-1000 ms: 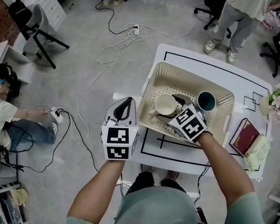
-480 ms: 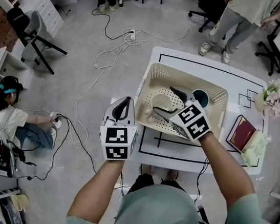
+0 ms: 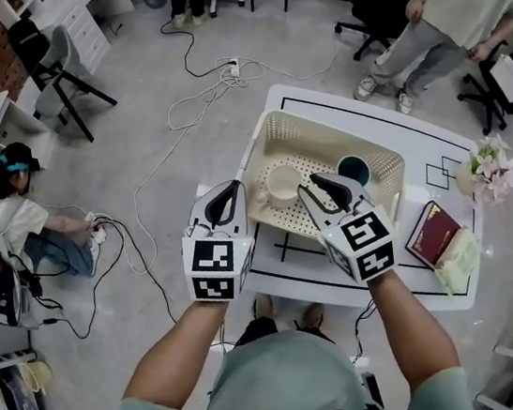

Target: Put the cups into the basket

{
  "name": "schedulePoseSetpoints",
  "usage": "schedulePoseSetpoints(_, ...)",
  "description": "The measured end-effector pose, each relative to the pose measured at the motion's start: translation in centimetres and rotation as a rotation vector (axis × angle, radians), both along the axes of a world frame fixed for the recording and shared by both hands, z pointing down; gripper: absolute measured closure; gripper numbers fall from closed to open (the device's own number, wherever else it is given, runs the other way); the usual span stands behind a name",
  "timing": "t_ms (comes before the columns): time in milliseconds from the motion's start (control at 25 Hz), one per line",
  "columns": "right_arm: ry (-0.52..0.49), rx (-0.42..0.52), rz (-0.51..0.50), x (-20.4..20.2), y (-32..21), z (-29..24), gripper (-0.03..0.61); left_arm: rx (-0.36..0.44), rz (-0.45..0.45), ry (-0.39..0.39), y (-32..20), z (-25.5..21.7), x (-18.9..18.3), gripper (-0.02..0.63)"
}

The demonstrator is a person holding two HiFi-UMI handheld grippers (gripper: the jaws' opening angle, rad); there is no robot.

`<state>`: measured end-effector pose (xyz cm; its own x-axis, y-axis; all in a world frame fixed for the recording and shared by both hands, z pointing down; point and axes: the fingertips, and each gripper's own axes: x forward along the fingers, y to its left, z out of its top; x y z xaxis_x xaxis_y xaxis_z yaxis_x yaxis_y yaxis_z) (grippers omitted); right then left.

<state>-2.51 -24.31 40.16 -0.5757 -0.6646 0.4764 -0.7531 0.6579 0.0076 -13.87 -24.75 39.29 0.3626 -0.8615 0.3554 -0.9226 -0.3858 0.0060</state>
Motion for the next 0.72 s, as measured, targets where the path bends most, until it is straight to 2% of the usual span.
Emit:
schedulePoseSetpoints(80, -0.012, 0.006, 0.036, 0.7, 1.0, -0.2, 0.509, 0.012, 0.007, -0.003, 0.8, -0.3, 0.4, 0.607)
schedulePoseSetpoints(160, -0.021, 0.007, 0.066, 1.3, 1.9, -0.2, 0.528, 0.019, 0.014, -0.001, 1.6, -0.5, 0.9, 0.609)
schedulePoseSetpoints(720, -0.063, 0.026, 0.232, 3.5, 8.1, -0.9, 0.561, 0.039, 0.113, 0.046, 8.0, -1.7, 4.6, 0.607)
